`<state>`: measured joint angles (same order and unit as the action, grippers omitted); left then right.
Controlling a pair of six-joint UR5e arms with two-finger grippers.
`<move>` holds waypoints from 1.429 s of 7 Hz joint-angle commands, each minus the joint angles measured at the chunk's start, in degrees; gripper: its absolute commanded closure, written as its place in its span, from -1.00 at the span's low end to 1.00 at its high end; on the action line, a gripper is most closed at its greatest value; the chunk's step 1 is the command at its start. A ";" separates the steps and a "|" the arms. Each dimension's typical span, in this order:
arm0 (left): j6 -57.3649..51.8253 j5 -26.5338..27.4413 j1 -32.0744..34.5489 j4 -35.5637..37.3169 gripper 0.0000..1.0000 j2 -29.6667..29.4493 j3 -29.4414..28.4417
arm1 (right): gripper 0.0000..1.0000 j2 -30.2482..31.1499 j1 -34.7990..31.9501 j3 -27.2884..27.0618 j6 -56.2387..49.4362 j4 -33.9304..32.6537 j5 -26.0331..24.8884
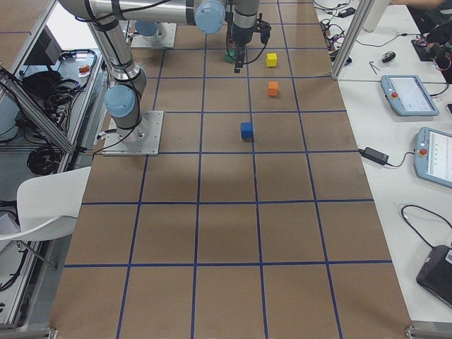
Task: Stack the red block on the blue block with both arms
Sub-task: 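Close the left gripper on the red cube and lift it, then carry the red cube toward the table center and set it down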
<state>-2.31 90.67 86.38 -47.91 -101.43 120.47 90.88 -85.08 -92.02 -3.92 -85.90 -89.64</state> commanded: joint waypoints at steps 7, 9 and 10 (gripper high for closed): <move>14.33 -1.81 24.16 -10.74 0.71 -17.82 -28.10 | -1.00 -0.18 0.18 0.00 -0.12 -0.23 0.00; 15.23 -1.64 27.17 -6.78 0.71 -21.51 -28.10 | -1.00 -0.27 0.18 0.00 -0.12 -0.32 0.26; 15.32 -1.55 27.17 -6.06 0.38 -22.57 -28.01 | -1.00 -0.35 0.18 0.00 -0.03 -0.41 0.26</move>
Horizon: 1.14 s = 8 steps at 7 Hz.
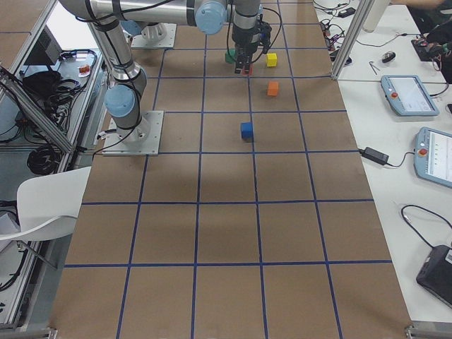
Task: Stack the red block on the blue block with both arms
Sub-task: 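Carry the red cube toward the table center and set it down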
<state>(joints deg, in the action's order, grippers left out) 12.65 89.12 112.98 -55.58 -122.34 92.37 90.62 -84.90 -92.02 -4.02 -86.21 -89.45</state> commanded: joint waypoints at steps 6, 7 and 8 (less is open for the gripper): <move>-10.74 0.70 -9.76 -16.42 -1.00 12.79 -5.42 | -1.00 -2.71 0.00 0.09 0.24 0.25 0.95; -13.85 0.62 -13.97 -22.93 -1.00 17.44 -5.97 | -1.00 -3.51 -0.09 0.09 0.76 0.08 1.03; -17.79 0.53 -18.10 -27.26 -1.00 22.19 -5.10 | -1.00 -4.65 -0.44 0.52 1.03 -0.19 1.21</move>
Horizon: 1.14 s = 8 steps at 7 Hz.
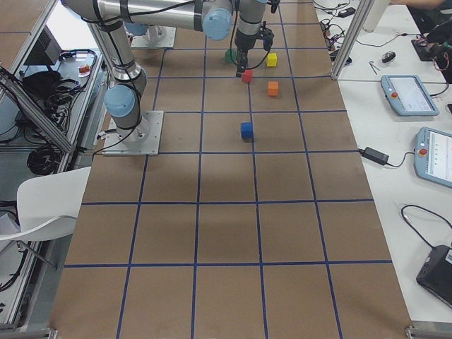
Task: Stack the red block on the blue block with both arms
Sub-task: 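Open and raise the left gripper away while the right gripper moves toward the red cube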
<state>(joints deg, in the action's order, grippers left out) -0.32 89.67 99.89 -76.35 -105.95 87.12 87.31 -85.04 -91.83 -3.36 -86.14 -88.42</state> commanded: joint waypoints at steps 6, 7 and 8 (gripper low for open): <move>1.78 -0.28 -9.80 -12.77 -1.00 14.90 0.69 | -1.00 -10.12 -14.44 0.25 15.37 -17.19 2.55; 2.60 0.15 -7.88 -12.33 -1.00 14.81 0.86 | -1.00 -12.14 -16.72 0.16 18.44 -20.09 2.55; 2.70 0.42 -6.73 -12.16 -1.00 14.98 1.12 | -1.00 -14.68 -18.92 0.25 22.91 -22.99 2.55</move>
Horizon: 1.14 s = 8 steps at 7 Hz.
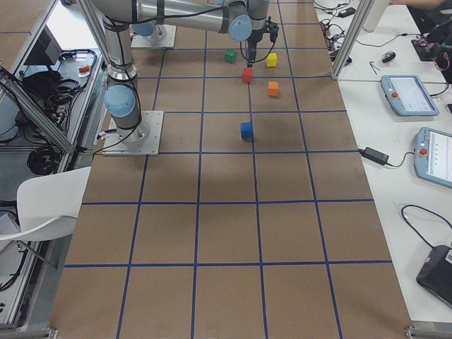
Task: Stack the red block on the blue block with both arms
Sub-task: 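Lower the right gripper over the red cube and close on it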
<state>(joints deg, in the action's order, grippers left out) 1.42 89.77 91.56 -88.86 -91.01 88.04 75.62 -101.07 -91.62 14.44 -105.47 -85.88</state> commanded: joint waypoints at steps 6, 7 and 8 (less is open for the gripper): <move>0.25 0.67 1.60 1.32 -1.00 1.36 2.39 | -1.00 -13.02 -6.59 -0.05 7.88 -10.19 3.09; 0.25 0.67 1.60 1.32 -1.00 1.36 2.31 | -1.00 -14.17 -6.68 -0.05 8.06 -11.50 3.35; 0.25 0.67 1.60 1.32 -1.00 1.45 2.31 | -1.00 -14.79 -6.68 -0.05 10.84 -12.12 3.79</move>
<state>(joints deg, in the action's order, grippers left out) 1.67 90.43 93.16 -87.55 -89.67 90.32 61.95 -107.70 -91.67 23.09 -116.56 -82.60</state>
